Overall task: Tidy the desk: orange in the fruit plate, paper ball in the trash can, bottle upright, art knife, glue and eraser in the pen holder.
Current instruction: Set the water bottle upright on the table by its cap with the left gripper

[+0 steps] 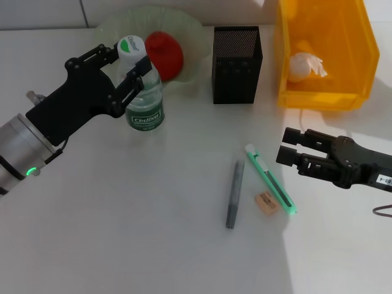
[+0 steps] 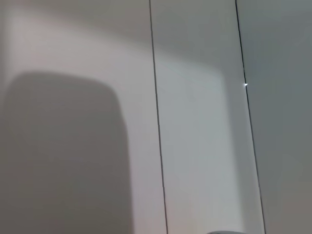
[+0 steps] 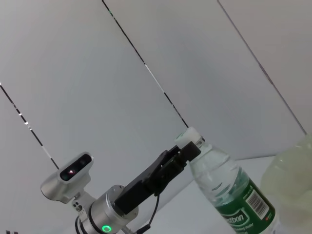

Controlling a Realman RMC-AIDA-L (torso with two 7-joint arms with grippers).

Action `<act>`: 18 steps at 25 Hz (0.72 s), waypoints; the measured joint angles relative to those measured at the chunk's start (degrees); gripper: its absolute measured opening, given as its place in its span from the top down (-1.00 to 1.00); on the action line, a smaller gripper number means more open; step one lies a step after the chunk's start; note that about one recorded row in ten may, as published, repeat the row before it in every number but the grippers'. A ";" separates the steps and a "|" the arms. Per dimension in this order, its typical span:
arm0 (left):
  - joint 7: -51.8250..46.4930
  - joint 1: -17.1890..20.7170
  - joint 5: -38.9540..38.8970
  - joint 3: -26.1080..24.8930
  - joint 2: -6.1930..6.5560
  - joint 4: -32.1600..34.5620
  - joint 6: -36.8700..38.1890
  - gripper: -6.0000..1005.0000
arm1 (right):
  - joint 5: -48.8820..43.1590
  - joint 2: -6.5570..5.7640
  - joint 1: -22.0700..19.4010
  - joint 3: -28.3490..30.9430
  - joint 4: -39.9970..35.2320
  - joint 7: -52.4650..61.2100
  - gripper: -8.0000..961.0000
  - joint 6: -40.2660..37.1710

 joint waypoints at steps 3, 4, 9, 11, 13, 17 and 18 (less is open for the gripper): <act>3.08 -1.22 -1.16 -0.26 0.00 -2.79 -0.51 0.12 | 0.00 0.04 0.03 0.04 0.25 -0.02 -0.60 0.10; 3.08 -1.22 -1.16 -0.26 0.00 -2.79 -0.51 0.12 | 0.00 0.04 0.03 0.04 0.25 -0.02 -0.60 0.10; 4.26 -2.10 -1.21 -0.54 0.01 -4.03 -3.36 0.12 | 0.00 0.06 0.04 0.14 0.34 -0.02 -0.60 0.11; 4.25 -2.54 -1.23 -0.55 0.01 -4.69 -5.18 0.12 | 0.00 0.11 0.09 0.15 0.36 -0.02 -0.60 0.18; 4.24 -2.63 -1.24 -0.55 0.01 -4.81 -5.44 0.12 | 0.00 0.13 0.10 0.15 0.37 -0.03 -0.60 0.22; 4.06 -2.59 -1.31 -0.55 0.01 -4.86 -5.38 0.12 | 0.00 0.16 0.12 0.15 0.38 -0.02 -0.60 0.45; 4.02 -2.54 -1.38 -0.55 0.01 -4.87 -5.28 0.12 | 0.00 0.16 0.12 0.14 0.38 -0.02 -0.60 0.52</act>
